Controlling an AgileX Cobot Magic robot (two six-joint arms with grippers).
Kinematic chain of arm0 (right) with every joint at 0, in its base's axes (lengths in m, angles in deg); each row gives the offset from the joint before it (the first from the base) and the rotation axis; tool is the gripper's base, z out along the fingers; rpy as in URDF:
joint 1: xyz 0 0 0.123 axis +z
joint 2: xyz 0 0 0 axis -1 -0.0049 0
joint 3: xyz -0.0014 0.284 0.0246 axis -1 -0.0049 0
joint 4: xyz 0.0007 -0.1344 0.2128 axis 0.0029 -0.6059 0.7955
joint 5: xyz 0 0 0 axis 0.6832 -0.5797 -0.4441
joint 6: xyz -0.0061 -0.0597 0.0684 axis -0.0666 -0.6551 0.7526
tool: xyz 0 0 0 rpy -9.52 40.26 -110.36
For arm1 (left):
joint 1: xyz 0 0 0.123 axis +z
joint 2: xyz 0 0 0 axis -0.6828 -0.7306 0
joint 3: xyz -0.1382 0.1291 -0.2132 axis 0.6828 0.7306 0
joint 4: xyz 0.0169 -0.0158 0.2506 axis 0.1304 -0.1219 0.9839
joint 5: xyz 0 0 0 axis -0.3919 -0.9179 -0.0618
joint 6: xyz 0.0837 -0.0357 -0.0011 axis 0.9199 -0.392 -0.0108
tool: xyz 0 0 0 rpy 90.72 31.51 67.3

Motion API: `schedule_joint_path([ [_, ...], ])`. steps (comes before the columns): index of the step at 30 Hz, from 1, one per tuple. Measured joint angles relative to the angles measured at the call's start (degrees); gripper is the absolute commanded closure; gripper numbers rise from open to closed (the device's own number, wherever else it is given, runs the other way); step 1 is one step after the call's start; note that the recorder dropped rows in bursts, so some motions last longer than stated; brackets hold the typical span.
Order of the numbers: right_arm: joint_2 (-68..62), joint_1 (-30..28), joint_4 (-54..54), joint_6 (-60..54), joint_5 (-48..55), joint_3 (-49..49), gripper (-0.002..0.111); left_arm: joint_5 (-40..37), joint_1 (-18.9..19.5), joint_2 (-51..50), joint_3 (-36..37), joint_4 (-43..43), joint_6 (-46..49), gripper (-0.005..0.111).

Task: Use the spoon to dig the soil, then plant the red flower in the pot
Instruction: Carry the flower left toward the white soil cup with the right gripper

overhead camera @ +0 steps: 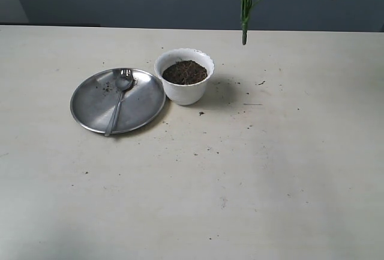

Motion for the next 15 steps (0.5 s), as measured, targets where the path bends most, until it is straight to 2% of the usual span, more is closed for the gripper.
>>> schedule_joint_path([
  [4,0.00,0.00,1.03,-0.72,0.01,0.00,0.109,0.00,0.00,0.00,0.00,0.00,0.00,0.106],
  [15,-0.63,0.00,22.24,-18.48,0.11,-0.11,0.109,0.00,0.00,0.00,0.00,0.00,0.00,0.106],
])
